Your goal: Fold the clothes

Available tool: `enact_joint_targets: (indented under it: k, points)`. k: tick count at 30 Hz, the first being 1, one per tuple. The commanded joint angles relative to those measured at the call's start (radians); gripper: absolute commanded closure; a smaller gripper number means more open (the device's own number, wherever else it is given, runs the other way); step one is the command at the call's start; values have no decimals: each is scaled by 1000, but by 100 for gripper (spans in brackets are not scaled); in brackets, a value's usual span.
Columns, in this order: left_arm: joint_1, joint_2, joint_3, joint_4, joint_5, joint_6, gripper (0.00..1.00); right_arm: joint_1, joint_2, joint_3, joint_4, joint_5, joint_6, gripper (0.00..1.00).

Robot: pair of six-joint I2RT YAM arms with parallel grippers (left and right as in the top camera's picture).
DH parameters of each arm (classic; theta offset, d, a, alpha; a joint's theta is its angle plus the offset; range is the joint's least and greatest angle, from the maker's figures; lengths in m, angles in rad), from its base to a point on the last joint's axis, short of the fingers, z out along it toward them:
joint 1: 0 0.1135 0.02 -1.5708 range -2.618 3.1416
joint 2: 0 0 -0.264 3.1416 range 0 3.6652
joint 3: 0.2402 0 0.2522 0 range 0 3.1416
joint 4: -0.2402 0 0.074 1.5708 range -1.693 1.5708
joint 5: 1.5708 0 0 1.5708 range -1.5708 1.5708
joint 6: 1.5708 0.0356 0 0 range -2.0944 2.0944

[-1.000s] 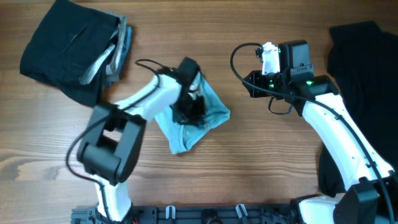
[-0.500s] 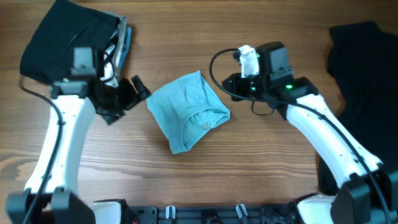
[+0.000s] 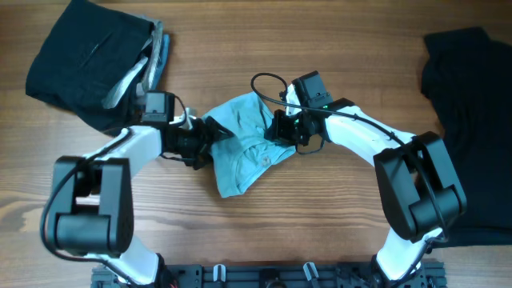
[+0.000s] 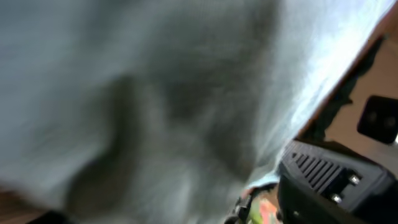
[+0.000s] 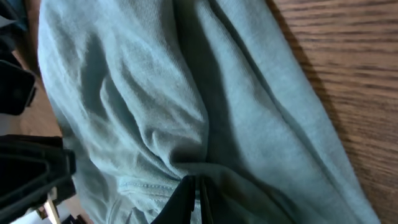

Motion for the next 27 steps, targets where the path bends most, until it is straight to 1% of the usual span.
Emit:
enact_joint_targets:
  k: [1, 2, 3, 6, 8, 10, 11, 14, 16, 17, 20, 22, 24, 25, 27]
  points:
    - [-68, 91, -47, 70, -116, -6, 22, 2, 16, -5, -1, -21, 7, 92]
    - [-87, 91, -47, 111, -116, -28, 25, 2, 16, -5, -1, -21, 7, 92]
    - [-103, 91, -47, 138, -117, -36, 31, 2, 16, -5, -1, -21, 7, 92]
    - [-152, 91, -46, 153, -214, -108, 59, 2, 16, -5, -6, -21, 3, 91]
    - [-155, 91, -46, 167, -214, -111, 79, 2, 16, -5, -13, -21, 0, 91]
    - [-155, 91, -46, 167, -214, -110, 95, 2, 16, -5, -30, -21, 0, 92]
    - [-155, 91, -46, 167, -214, -110, 96, 2, 16, -5, -43, -20, -2, 93]
    - [-139, 68, -46, 140, -202, -90, 96, -14, 3, -5, -109, -20, -71, 94]
    - [-108, -4, -23, 60, -199, 4, 96, -62, -53, -3, -164, -18, -123, 94]
    - [-90, -69, 20, -24, -199, 86, 96, -104, -115, -3, -184, -16, -155, 93]
    - [-80, -225, 182, -235, -206, 264, 96, -202, -277, -3, -169, 18, -156, 92]
    - [-80, -288, 292, -294, -208, 296, 96, -248, -355, -3, -144, 22, -154, 92]
    - [-58, -308, 422, -282, -220, 296, 96, -272, -405, -3, -140, 21, -154, 92]
    - [-42, -306, 455, -267, -230, 300, 96, -273, -414, -3, -145, 21, -154, 92]
    - [42, -301, 518, -127, -250, 355, 96, -273, -415, -3, -176, 22, -154, 92]
